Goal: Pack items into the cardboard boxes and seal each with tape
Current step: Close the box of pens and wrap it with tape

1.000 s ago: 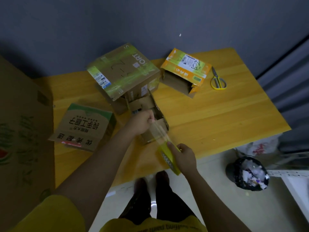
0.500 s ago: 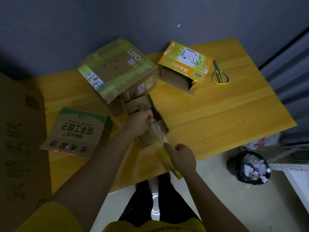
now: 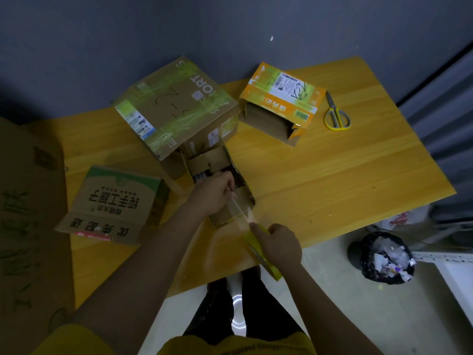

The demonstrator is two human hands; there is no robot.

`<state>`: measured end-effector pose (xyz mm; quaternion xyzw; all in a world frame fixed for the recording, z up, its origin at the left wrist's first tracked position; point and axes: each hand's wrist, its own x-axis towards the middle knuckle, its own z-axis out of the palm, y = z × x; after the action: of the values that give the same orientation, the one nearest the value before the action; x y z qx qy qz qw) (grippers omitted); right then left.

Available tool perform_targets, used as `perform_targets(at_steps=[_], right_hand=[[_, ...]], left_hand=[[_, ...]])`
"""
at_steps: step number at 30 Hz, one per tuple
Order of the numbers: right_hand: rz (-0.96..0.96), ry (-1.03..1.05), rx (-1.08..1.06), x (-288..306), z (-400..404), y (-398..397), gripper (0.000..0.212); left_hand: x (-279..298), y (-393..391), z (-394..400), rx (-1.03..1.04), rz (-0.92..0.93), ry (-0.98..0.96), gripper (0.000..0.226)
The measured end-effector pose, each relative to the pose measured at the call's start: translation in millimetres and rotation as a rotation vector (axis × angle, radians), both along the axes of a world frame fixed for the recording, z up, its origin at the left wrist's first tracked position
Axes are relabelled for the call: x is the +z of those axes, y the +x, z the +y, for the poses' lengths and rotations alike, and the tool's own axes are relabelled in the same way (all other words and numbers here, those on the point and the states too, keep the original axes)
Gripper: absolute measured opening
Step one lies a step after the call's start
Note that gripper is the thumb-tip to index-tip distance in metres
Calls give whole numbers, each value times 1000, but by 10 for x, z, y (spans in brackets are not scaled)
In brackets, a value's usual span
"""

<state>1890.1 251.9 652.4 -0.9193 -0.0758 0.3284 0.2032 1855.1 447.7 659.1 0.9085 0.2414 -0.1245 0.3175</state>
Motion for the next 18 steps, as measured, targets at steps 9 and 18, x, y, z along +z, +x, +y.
perform_targets(at_steps=[9, 18], right_hand=[[14, -3, 21, -24, 12, -33, 55], [5, -3, 30, -22, 97, -11, 55]], left_hand=[[-53, -39, -43, -45, -12, 117, 10], [-81, -7, -2, 7, 19, 109, 12]])
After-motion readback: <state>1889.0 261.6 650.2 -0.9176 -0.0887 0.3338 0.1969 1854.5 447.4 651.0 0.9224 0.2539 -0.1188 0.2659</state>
